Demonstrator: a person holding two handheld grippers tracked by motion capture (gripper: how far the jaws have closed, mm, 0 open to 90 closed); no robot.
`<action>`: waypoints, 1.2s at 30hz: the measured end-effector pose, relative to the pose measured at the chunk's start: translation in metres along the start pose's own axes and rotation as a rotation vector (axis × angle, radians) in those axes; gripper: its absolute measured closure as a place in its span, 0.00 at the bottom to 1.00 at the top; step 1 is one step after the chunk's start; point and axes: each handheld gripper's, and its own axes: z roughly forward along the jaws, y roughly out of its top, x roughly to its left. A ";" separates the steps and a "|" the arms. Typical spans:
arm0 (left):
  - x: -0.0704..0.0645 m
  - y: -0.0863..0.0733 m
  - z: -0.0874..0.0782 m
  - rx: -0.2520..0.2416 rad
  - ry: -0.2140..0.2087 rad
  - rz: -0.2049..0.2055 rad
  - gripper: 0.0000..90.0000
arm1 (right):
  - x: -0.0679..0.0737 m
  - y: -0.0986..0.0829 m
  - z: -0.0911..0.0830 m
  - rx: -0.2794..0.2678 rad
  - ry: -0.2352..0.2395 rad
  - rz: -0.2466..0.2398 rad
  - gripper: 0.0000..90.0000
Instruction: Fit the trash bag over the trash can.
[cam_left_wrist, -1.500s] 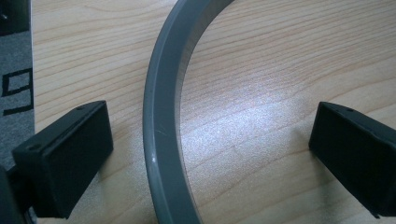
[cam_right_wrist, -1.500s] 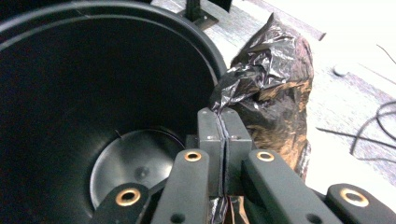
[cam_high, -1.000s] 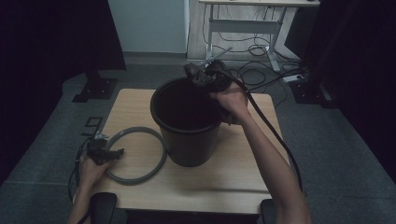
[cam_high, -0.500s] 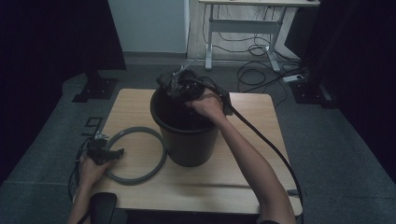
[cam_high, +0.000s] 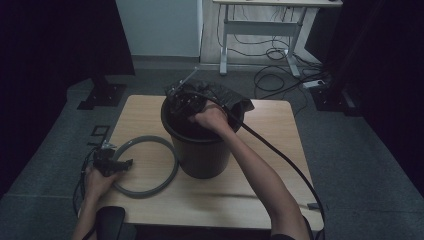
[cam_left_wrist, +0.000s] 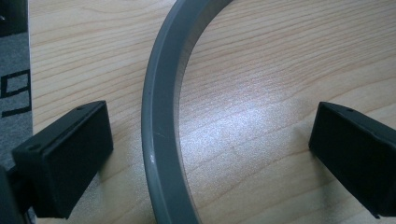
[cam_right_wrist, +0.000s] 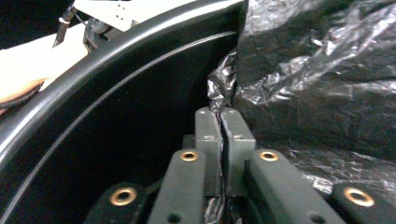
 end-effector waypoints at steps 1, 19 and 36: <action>0.000 0.000 0.000 0.000 0.000 0.000 0.00 | 0.000 0.000 0.001 0.000 0.003 -0.004 0.81; 0.000 0.000 0.000 0.000 0.000 0.000 0.00 | -0.028 -0.009 -0.056 -0.030 -0.224 -0.032 0.35; 0.000 0.000 0.000 0.000 0.000 0.000 0.00 | -0.094 -0.038 -0.081 -0.034 -0.401 0.113 0.46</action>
